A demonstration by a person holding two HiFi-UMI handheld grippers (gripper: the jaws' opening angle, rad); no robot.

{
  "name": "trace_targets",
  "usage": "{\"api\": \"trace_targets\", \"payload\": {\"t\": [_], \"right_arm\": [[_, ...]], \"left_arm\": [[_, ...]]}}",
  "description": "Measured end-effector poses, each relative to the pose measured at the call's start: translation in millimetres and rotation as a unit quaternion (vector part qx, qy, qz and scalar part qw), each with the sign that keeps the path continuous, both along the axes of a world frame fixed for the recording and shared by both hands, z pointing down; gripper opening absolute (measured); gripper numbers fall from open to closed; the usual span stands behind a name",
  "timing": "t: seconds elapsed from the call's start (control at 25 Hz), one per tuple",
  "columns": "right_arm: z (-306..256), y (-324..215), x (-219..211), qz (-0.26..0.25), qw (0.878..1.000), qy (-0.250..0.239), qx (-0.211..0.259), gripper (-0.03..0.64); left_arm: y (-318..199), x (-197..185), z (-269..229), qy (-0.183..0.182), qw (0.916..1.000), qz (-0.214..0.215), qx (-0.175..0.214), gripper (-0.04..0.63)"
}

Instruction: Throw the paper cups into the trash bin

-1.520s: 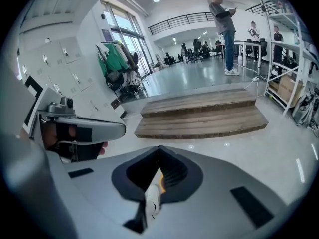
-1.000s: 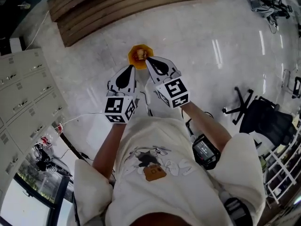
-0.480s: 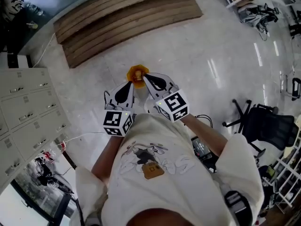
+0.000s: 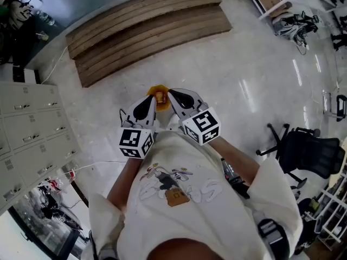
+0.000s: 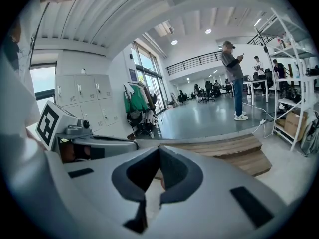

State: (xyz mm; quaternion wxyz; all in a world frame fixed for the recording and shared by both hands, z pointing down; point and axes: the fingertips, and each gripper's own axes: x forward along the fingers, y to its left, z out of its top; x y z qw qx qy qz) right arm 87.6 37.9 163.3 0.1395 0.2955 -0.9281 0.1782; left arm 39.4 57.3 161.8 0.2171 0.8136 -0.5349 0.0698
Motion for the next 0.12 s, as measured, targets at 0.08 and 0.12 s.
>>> {"api": "trace_targets", "payload": {"t": [0.08,0.12], "right_arm": [[-4.8,4.4,-3.2,-0.003,1.0,-0.005,0.0,0.008],[-7.1,6.9,-4.8,-0.005,1.0,-0.008,0.0,0.008]], "left_arm": [[4.1,1.0,-2.6,0.0,1.0,-0.001,0.0,0.006],[6.4,1.7,-3.8,0.0,1.0,-0.002,0.0,0.006]]}}
